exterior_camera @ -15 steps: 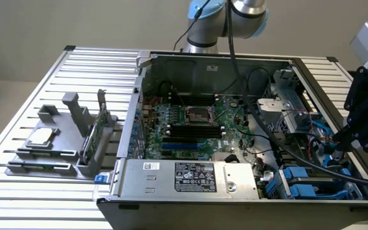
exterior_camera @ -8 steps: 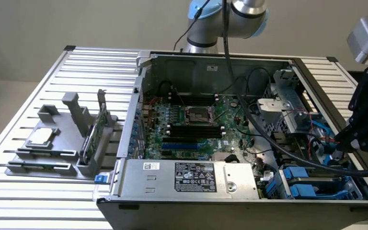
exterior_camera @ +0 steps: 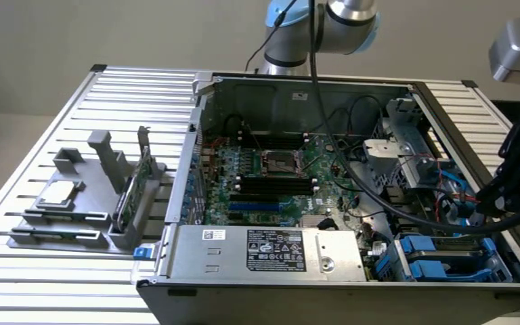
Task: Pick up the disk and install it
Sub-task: 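Insert the first disk wire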
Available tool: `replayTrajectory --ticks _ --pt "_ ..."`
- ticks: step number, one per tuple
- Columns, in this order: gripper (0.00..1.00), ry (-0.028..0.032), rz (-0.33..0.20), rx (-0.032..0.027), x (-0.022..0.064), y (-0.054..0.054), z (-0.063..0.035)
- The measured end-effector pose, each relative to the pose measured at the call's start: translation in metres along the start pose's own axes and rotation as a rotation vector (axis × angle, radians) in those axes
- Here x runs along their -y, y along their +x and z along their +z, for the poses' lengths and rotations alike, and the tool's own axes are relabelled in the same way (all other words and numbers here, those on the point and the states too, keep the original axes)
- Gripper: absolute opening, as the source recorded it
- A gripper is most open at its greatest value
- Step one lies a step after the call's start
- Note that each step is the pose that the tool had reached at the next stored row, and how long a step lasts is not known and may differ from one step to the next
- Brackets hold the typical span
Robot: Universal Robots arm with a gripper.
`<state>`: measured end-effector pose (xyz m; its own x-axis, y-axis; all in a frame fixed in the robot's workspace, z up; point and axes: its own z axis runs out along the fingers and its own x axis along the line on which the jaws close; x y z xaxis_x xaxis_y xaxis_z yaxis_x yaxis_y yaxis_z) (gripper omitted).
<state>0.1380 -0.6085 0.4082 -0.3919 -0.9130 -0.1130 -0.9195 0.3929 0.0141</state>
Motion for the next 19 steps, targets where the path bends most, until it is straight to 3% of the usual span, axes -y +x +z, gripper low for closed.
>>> replayTrajectory --ticks 19 --pt "0.23 0.0391 0.344 0.0049 0.0000 0.0003 0.0032"
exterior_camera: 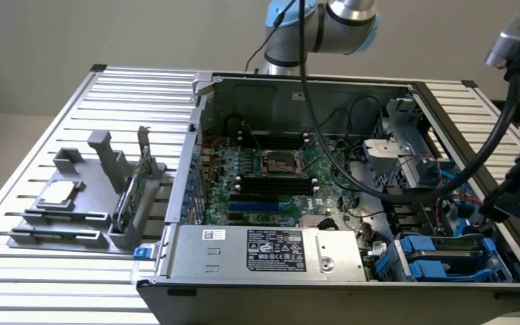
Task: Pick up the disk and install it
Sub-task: 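Insert the first disk wire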
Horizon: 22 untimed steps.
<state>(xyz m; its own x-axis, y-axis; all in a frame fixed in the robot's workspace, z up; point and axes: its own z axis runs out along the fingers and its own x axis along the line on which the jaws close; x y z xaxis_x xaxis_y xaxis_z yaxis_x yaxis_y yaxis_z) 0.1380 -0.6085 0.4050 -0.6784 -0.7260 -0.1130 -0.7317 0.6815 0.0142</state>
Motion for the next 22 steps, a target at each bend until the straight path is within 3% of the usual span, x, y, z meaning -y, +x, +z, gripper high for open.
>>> replayTrajectory --ticks 22 --pt "0.23 0.0449 0.395 0.0057 0.0001 0.0007 0.0063"
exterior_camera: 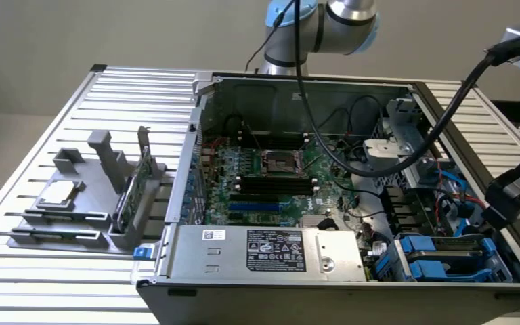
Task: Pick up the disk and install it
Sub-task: 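Insert the first disk wire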
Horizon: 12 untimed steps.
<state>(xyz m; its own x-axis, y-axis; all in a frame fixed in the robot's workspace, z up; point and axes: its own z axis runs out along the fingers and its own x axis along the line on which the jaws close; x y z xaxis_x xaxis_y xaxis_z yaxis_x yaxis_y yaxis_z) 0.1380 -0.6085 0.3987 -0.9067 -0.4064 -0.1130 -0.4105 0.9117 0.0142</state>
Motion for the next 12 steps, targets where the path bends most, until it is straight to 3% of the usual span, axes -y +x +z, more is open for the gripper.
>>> replayTrajectory --ticks 5,9,12 --pt "0.23 0.0042 0.059 0.0019 0.0001 0.001 0.0052" --pt "0.23 0.0002 0.070 0.0037 0.0017 -0.001 0.0093" --pt "0.23 -0.0062 0.071 0.0018 0.0060 -0.007 0.0116"
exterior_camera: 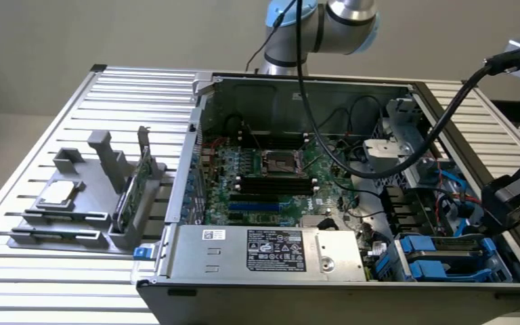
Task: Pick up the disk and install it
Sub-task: 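Insert the first disk wire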
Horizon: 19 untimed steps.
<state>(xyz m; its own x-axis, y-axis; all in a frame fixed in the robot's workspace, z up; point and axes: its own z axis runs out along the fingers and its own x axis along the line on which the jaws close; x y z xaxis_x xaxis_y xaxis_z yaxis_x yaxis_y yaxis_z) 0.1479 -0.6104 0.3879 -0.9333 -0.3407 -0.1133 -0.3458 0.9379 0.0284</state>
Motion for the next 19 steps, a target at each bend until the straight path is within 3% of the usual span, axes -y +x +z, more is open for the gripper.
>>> replayTrajectory --ticks 4,8,10,19 --pt "0.23 -0.0137 0.002 -0.0044 0.0050 -0.007 0.0031" --pt "0.23 -0.0234 0.014 -0.0023 0.0064 -0.008 0.0066" --pt "0.23 -0.0224 0.043 -0.0002 0.0064 -0.008 0.0085" --pt "0.23 -0.0068 0.191 0.0066 0.0067 -0.007 0.0173"
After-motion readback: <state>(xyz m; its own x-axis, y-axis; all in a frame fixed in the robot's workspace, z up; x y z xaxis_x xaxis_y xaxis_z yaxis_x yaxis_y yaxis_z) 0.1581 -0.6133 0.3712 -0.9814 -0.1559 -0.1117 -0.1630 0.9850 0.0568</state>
